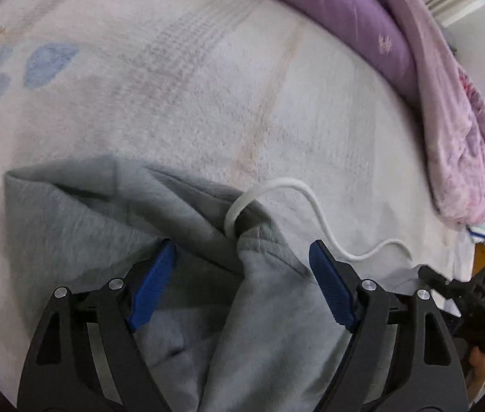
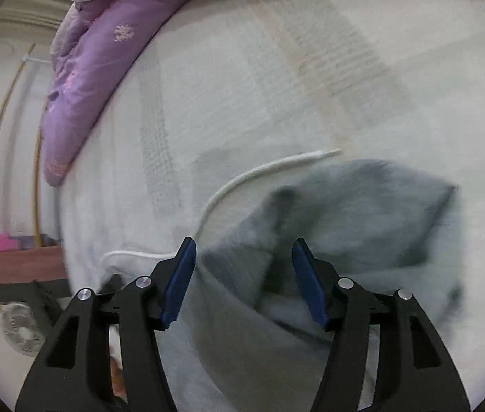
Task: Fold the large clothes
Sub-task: 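Grasp the folded hoodie edge again with both grippers, then lift the folded edge with both grippers and fold it over the hoodie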
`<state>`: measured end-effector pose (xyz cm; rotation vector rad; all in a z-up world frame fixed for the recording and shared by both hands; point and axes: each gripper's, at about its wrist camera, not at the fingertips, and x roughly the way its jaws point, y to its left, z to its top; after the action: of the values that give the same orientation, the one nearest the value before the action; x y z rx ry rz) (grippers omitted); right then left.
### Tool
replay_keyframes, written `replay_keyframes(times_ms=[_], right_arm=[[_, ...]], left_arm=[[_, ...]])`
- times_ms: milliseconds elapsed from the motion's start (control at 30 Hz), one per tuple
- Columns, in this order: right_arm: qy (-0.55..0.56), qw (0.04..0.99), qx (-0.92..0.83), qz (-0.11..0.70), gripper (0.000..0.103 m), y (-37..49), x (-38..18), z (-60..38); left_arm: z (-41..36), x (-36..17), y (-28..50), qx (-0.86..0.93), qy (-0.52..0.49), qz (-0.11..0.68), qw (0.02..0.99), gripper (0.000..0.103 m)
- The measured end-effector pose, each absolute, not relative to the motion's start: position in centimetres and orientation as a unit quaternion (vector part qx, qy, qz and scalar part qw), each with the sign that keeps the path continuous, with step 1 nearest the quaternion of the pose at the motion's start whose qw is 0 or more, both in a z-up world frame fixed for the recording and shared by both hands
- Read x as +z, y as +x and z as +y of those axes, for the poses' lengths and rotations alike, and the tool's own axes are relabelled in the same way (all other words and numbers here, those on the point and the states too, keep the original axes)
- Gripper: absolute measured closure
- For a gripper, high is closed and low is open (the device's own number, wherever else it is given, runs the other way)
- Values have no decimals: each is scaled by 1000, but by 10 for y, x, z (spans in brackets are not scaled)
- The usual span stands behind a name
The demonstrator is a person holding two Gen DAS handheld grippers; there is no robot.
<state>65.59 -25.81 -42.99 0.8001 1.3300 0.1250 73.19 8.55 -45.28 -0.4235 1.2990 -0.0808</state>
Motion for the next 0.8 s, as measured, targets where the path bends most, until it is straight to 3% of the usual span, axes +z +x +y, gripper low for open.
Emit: replay_keyframes(times_ms=[67,100,133,200,267,533,800], right_arm=[[354,719,48,596,57,654,-434,-258],[360,722,52,589,71,652,-435,-258],[363,724,52,583,76,648,-435,-258],[361,738,67,566,86,640,-427,-255],[349,753,73,553,88,632,-416,-252],[329,808,123,473,90,575,-347,-251],[318,828,159,434,90,485,-299,-245]], left_arm=[[82,-454,735,-33,-184,598,779,23],[81,-454,734,-26,-181,594,784,33],[80,-453,732,-24,-175,589,789,44],[77,-451,730,-38,-174,588,789,80],[78,-443,726,-44,-169,578,797,86],[96,-373,658,-106,-212,496,835,89],[104,-321,541,-121,-208,441,864,89]])
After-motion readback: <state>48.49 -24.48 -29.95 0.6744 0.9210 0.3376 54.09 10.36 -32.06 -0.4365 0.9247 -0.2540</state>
